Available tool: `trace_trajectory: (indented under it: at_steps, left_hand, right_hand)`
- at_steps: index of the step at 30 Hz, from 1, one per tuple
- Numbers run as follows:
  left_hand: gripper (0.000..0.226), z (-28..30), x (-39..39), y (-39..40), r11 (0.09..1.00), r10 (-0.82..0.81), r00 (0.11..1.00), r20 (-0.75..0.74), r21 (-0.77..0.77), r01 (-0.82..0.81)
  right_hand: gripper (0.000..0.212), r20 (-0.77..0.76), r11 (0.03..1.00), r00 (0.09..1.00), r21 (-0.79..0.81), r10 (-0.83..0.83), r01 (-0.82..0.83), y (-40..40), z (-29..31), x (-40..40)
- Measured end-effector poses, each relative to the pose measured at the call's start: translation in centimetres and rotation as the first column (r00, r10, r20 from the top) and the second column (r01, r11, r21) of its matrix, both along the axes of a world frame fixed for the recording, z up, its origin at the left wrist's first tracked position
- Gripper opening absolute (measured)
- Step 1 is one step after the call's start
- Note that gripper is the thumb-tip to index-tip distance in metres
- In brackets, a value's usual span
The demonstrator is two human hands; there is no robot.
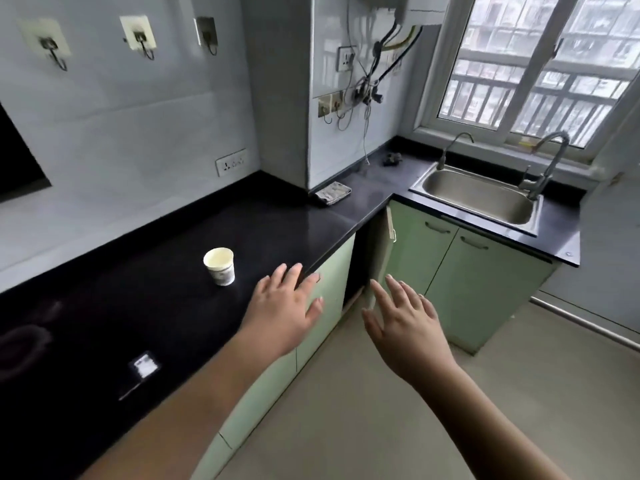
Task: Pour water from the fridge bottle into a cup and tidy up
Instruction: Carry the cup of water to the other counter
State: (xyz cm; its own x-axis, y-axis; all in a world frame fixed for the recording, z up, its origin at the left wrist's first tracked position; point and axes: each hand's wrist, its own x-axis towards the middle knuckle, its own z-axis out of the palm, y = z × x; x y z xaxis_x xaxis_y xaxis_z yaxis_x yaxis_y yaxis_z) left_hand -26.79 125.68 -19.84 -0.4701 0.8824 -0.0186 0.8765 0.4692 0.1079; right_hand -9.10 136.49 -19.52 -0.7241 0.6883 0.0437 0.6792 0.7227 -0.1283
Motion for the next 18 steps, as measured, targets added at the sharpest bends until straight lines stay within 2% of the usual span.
trace_trajectory:
  at_steps: [2,4,6,10,13,18]
  left_hand:
    - [0.066,-0.4,-1.9,-0.1,0.999,0.031,0.999,-0.016,-0.007,-0.031]
    - [0.086,-0.8,-3.4,-0.3,0.998,0.057,0.998,-0.017,-0.001,-0.057]
    - [0.094,-1.4,-4.8,-0.3,0.996,0.088,0.996,-0.015,0.007,-0.088]
    - [0.095,-2.7,-7.2,0.4,0.987,0.160,0.987,-0.014,0.026,-0.159]
    - [0.092,-4.1,-9.1,1.4,0.975,0.218,0.976,0.001,0.031,-0.218]
    - [0.074,-6.4,-12.2,3.0,0.945,0.325,0.944,-0.047,-0.014,-0.326]
  right_hand:
    - [0.074,0.012,1.000,1.000,-0.011,0.019,-0.019,0.3,-0.5,-2.1]
    - [0.080,0.022,0.999,0.998,-0.009,0.051,-0.050,0.6,-1.1,-4.0]
    - [0.086,0.034,0.996,0.996,-0.005,0.085,-0.085,1.2,-1.7,-5.9]
    - [0.085,0.051,0.989,0.987,-0.008,0.150,-0.150,3.2,-2.8,-9.7]
    - [0.074,0.040,0.977,0.977,-0.034,0.210,-0.209,5.2,-3.7,-12.7]
    - [0.062,0.036,0.939,0.940,-0.060,0.340,-0.338,8.9,-5.0,-17.0]
